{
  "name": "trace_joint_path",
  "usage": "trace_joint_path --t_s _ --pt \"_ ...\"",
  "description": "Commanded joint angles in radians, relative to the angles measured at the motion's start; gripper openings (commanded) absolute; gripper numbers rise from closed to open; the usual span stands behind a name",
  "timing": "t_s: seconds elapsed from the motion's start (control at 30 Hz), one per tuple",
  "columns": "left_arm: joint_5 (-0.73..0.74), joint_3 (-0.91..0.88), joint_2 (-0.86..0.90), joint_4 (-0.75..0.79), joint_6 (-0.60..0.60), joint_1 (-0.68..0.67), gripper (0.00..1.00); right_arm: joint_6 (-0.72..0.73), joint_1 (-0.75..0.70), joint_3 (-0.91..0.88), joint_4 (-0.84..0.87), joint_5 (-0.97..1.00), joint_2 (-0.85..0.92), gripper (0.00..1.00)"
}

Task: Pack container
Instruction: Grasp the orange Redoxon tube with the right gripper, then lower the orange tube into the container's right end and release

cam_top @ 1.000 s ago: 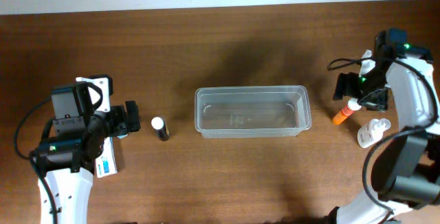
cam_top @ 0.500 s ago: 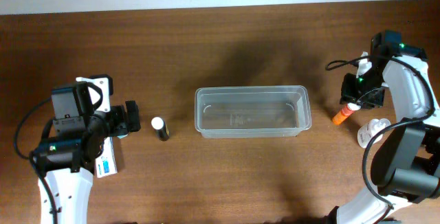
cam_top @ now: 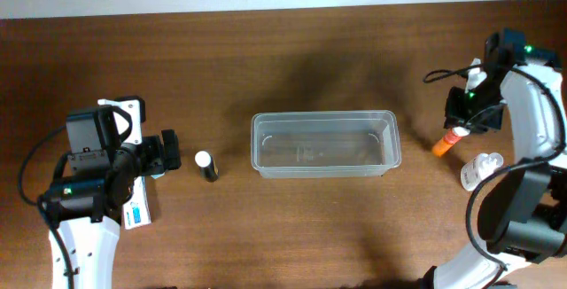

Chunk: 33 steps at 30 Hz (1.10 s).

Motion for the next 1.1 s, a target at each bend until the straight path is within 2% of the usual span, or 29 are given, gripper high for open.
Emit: trace_joint_path --t_s 0.0,0.27,0.47,0.57,0.77,0.8,0.87,1.07 --pt "0.014 0.024 0.0 0.0 -0.009 0.004 0.99 -0.017 0.052 0.126 -0.09 -0.013 -0.111 0.17" --pt "0.014 0.024 0.0 0.0 -0.009 0.004 0.99 -0.048 0.232 0.185 -0.201 -0.075 -0.277 0.17" --pt "0.014 0.024 0.0 0.006 -0.009 0.004 0.99 -0.04 0.367 0.162 -0.191 -0.074 -0.286 0.18" --pt "0.014 0.024 0.0 0.008 -0.009 0.004 0.99 -0.04 0.404 0.1 -0.134 -0.074 -0.264 0.18" --pt "0.014 0.024 0.0 0.007 -0.009 0.004 0.99 -0.04 0.41 -0.074 0.089 -0.074 -0.228 0.18" --pt "0.014 0.024 0.0 0.008 -0.009 0.004 0.99 -0.04 0.41 -0.106 0.131 -0.073 -0.22 0.22" --pt "0.014 0.024 0.0 0.008 -0.009 0.004 0.99 -0.04 0.41 -0.149 0.184 -0.073 -0.205 0.23" --pt "0.014 0.024 0.0 0.007 -0.009 0.004 0.99 -0.04 0.41 -0.193 0.235 -0.041 -0.143 0.24"
